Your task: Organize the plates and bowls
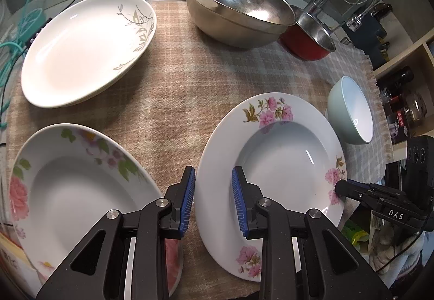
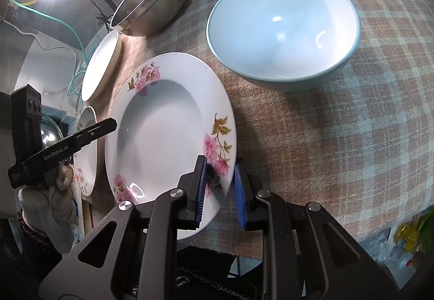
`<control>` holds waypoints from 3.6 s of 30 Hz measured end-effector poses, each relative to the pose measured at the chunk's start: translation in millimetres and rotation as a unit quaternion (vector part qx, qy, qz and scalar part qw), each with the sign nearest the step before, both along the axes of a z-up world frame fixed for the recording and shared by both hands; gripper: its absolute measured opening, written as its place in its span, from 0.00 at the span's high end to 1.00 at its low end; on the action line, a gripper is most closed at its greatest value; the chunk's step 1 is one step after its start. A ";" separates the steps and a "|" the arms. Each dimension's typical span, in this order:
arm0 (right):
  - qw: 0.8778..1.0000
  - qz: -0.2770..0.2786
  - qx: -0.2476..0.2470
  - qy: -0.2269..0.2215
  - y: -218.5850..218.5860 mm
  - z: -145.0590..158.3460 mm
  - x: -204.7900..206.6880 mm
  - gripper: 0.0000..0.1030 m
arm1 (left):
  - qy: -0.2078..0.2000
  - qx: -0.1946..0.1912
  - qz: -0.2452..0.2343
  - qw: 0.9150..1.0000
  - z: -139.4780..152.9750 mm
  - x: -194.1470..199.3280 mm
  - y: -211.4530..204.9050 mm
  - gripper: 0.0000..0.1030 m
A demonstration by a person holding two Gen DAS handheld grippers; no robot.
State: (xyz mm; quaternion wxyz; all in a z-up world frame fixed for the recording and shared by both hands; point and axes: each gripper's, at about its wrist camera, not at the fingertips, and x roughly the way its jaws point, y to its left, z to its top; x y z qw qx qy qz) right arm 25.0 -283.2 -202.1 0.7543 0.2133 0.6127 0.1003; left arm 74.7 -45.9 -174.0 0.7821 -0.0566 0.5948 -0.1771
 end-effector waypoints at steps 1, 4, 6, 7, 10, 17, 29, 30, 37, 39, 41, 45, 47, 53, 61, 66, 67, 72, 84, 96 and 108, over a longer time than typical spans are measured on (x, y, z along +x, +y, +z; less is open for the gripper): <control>1.000 0.001 -0.006 -0.001 0.2 1.1 -0.4 0.80 | -0.003 -0.001 0.001 1.000 1.3 -0.5 1.1 0.75; 1.000 0.002 -0.020 -0.014 -0.2 9.1 -1.8 0.78 | -0.014 -0.001 0.007 1.000 8.0 -3.2 3.7 0.75; 0.999 0.002 -0.024 -0.024 -1.1 15.4 -2.4 0.67 | -0.022 0.000 0.011 1.000 12.4 -4.8 5.5 0.74; 0.999 0.001 -0.027 -0.027 -1.1 18.3 -2.5 0.64 | -0.025 -0.001 0.014 1.000 14.7 -5.6 7.5 0.74; 0.998 0.001 -0.037 -0.047 0.0 30.0 -3.1 0.53 | -0.035 -0.001 0.024 0.999 21.8 -9.6 13.6 0.70; 0.994 0.023 -0.045 -0.098 20.9 56.2 1.6 0.22 | -0.068 0.006 0.074 0.995 42.9 -25.6 38.2 0.34; 0.985 0.104 -0.043 -0.134 88.6 69.9 22.4 0.11 | -0.073 0.019 0.174 0.982 46.9 -58.9 105.9 0.34; 0.983 0.112 -0.042 -0.136 94.4 70.4 24.0 0.11 | -0.072 0.020 0.182 0.980 46.4 -62.1 110.9 0.34; 0.976 0.160 -0.042 -0.144 133.9 70.5 32.3 0.11 | -0.062 0.016 0.229 0.971 39.0 -80.1 141.4 0.34; 0.973 0.175 -0.042 -0.148 145.1 69.9 34.6 0.11 | -0.060 0.013 0.238 0.969 36.4 -83.9 148.0 0.34; 0.970 0.187 -0.041 -0.148 154.7 68.5 37.8 0.11 | -0.059 0.012 0.244 0.968 34.6 -87.6 152.7 0.34; 0.967 0.208 -0.032 -0.145 173.6 65.1 43.5 0.11 | -0.056 0.011 0.253 0.966 30.0 -93.5 161.1 0.34; 0.964 0.219 -0.035 -0.146 184.6 62.2 46.1 0.11 | -0.054 0.008 0.256 0.965 27.4 -94.5 163.8 0.34; 0.958 0.251 -0.035 -0.133 210.2 48.8 52.2 0.18 | -0.046 -0.001 0.255 0.966 18.9 -97.4 168.2 0.42; 0.955 0.278 -0.040 -0.101 230.9 27.6 61.6 0.44 | -0.036 -0.008 0.255 0.966 11.0 -96.1 171.0 0.55; 0.956 0.277 -0.040 -0.084 233.5 16.0 67.1 0.53 | -0.029 -0.013 0.255 0.967 5.8 -94.8 172.6 0.60; 0.956 0.277 -0.040 -0.082 234.5 14.2 67.8 0.56 | -0.027 -0.014 0.255 0.966 4.9 -94.7 173.1 0.61; 0.955 0.285 -0.046 -0.071 240.8 6.4 70.9 0.68 | -0.025 -0.014 0.257 0.966 3.1 -94.3 175.2 0.67; 0.956 0.284 -0.043 -0.057 244.2 -0.2 72.4 0.81 | -0.024 -0.010 0.256 0.966 3.2 -93.0 175.9 0.70; 0.958 0.274 -0.044 -0.072 232.6 10.7 66.1 0.82 | -0.035 -0.003 0.247 0.968 11.9 -91.7 169.7 0.70; 0.963 0.243 -0.045 -0.105 208.7 43.4 54.5 0.83 | -0.061 -0.004 0.218 0.974 31.8 -82.3 149.5 0.70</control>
